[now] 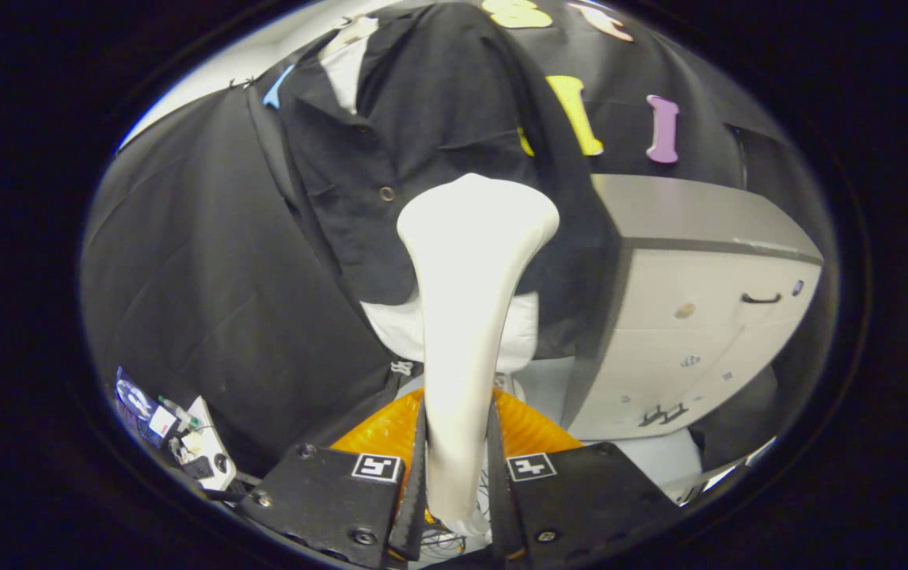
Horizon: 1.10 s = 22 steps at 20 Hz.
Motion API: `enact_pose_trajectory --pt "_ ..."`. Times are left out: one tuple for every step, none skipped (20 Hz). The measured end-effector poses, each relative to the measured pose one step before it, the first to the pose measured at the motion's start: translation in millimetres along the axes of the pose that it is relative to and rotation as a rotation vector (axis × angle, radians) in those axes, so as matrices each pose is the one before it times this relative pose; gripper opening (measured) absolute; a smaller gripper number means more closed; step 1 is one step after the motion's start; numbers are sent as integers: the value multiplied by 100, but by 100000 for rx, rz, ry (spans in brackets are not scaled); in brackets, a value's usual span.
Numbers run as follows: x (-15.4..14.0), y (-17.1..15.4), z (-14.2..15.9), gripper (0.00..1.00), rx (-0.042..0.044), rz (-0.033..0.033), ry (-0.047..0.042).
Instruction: Iron the clothes twice with a garment steamer, once on the left side and once on the right side.
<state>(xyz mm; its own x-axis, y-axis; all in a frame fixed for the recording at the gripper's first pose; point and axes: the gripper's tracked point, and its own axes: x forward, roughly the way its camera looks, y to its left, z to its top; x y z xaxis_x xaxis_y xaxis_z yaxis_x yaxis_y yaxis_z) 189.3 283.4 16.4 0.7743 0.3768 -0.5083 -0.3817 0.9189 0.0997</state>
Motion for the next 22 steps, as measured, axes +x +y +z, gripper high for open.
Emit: enact_pose_trajectory --pt "-1105 -1500 -546 36 2381 -751 -505" --pt "-1107 -1463 -514 36 1979 -719 -432" --pt "-1028 -1548 -339 36 1622 -739 -631" --pt "-1087 -1630 -409 36 1385 -980 -903" --pt "-1093 -1608 -278 36 1165 -1100 -544" --pt "-1362 -2021 -383 36 1538 -1010 -1110" --pt "-1187 -1240 -334 36 653 -1216 -545" --pt "-1241 -1821 -402 36 1585 -1201 -378" --pt "-1154 -1473 -450 36 1276 -517 -323" --pt "-1246 -1532 -502 36 762 -849 -3" --pt "-1035 -1308 -360 36 677 -849 -256" --pt "-1385 -1654 -365 36 -165 -895 -971" --pt "-732 -470 -1922 36 -381 -948 -1328" --pt "-1081 -1103 -476 36 24 -765 -537" --pt "-999 -1128 -578 36 1060 -430 -660" --pt "-830 -1117 -818 36 1132 -439 191" --pt "-824 -1132 -873 36 1220 -197 401" --pt "-748 -1185 -976 36 1444 -503 474" --pt "-578 -1159 -1010 36 1204 -931 704" --pt "-778 -1077 -1272 36 1683 -544 899" --pt "-644 -868 -1000 36 2358 -350 634" --pt "-575 -776 -747 36 1057 -106 6"
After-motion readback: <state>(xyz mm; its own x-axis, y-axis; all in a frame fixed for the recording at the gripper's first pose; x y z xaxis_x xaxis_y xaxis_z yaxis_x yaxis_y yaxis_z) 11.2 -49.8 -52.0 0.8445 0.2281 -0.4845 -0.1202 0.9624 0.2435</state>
